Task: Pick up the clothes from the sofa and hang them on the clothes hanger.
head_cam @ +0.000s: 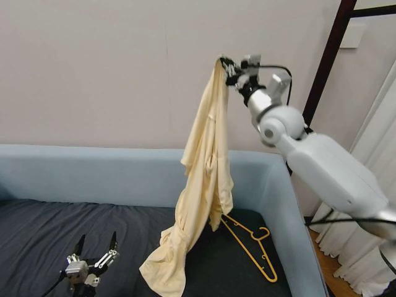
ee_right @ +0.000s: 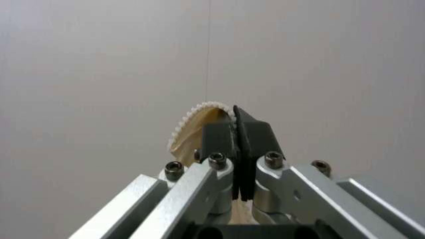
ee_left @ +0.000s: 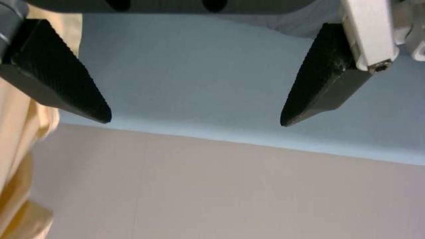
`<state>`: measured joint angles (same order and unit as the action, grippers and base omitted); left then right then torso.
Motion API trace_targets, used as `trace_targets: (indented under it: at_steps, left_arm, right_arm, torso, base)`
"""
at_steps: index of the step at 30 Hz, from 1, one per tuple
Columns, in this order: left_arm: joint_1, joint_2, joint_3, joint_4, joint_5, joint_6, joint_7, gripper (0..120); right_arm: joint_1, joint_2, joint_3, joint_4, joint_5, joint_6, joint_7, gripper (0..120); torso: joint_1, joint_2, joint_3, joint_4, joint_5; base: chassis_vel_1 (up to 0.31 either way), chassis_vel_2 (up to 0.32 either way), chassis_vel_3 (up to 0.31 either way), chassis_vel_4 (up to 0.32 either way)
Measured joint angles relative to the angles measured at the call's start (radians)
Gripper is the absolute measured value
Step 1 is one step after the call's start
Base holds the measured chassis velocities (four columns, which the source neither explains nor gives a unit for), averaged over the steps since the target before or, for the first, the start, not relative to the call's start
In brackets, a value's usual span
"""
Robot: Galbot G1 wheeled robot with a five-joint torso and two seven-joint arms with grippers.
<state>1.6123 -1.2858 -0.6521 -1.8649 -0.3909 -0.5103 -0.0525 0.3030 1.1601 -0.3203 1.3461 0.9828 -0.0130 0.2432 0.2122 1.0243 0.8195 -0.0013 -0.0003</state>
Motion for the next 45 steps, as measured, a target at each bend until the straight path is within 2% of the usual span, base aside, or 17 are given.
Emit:
trace_targets:
  at_steps: [9,13,16,18,21,23,25,26,31,35,40,44,45]
  left_arm:
    - [0.001,0.002,-0.014,0.001,-0.019,-0.004,-0.020,100]
    - [-0.003,0.000,-0.010,0.004,-0.021,-0.005,-0.021,100]
    - [-0.001,0.003,-0.011,-0.004,-0.023,-0.006,-0.021,100]
    - [0.003,0.004,-0.015,-0.006,-0.025,-0.008,-0.022,100]
    - [0.011,0.003,-0.016,-0.003,-0.023,-0.014,-0.024,100]
    - [0.023,0.000,-0.013,0.007,-0.014,-0.020,-0.023,100]
    - [0.034,0.002,-0.004,0.029,0.005,-0.028,-0.018,100]
    - [0.034,0.002,-0.004,0.029,0.005,-0.028,-0.018,100]
    - [0.053,0.024,0.017,0.057,0.012,-0.030,0.023,100]
    - [0.061,0.034,0.040,0.083,-0.018,-0.032,0.084,100]
    - [0.045,0.042,0.078,0.122,-0.050,-0.040,0.150,100]
    - [0.041,0.043,0.084,0.127,-0.052,-0.041,0.154,100]
    - [0.026,0.044,0.106,0.153,-0.039,-0.055,0.157,100]
  right_arm:
    - [0.258,0.143,-0.014,-0.166,0.003,-0.007,-0.019,0]
    - [0.315,0.182,-0.021,-0.232,-0.003,-0.002,-0.010,0]
    - [0.341,0.192,0.001,-0.243,-0.004,0.002,-0.009,0]
    - [0.338,0.170,0.009,-0.188,0.015,0.004,0.002,0]
    - [0.285,0.111,-0.011,-0.060,0.064,0.004,0.035,0]
    - [0.193,0.047,-0.044,0.078,0.107,0.001,0.077,0]
    - [0.024,-0.034,-0.094,0.235,0.110,-0.002,0.106,0]
    - [0.024,-0.034,-0.094,0.235,0.110,-0.002,0.106,0]
    - [-0.290,-0.109,-0.093,0.318,0.017,0.020,0.092,0]
    - [-0.360,-0.120,-0.067,0.318,-0.008,0.028,0.084,0]
    - [-0.366,-0.125,-0.052,0.318,-0.009,0.029,0.084,0]
    - [-0.364,-0.124,-0.051,0.315,-0.009,0.027,0.083,0]
    - [-0.364,-0.111,-0.038,0.315,-0.012,0.021,0.083,0]
  torso:
    - [0.000,0.000,0.000,-0.0003,0.0000]
    - [0.000,0.000,0.000,0.0000,-0.0003]
    - [0.000,0.000,0.000,-0.0002,-0.0001]
    - [0.000,0.000,0.000,-0.0002,0.0001]
    - [0.000,0.000,-0.001,-0.0005,0.0001]
    - [0.000,0.000,0.000,-0.0004,0.0005]
    - [0.000,0.000,0.000,-0.0003,0.0006]
    - [0.000,0.000,0.000,-0.0003,0.0006]
    - [0.000,0.000,0.000,-0.0005,0.0010]
    - [0.000,0.000,0.000,-0.0004,0.0003]
    - [0.000,0.000,0.000,-0.0002,-0.0006]
    - [0.000,0.000,0.000,-0.0002,0.0003]
    - [0.000,0.000,0.000,-0.0001,0.0018]
  base:
    - [0.000,0.000,0.000,0.000]
    - [0.000,0.000,0.000,0.000]
    - [0.000,0.000,0.000,0.000]
    - [0.000,0.000,0.000,0.000]
    - [0.000,0.000,0.000,0.000]
    - [0.000,0.000,0.000,0.000]
    - [0.000,0.000,0.000,0.000]
    - [0.000,0.000,0.000,0.000]
    - [0.000,0.000,0.000,0.000]
    - [0.000,0.000,0.000,0.000]
    - [0.000,0.000,0.000,0.000]
    - [0.000,0.000,0.000,0.000]
    - [0.000,0.000,0.000,0.000]
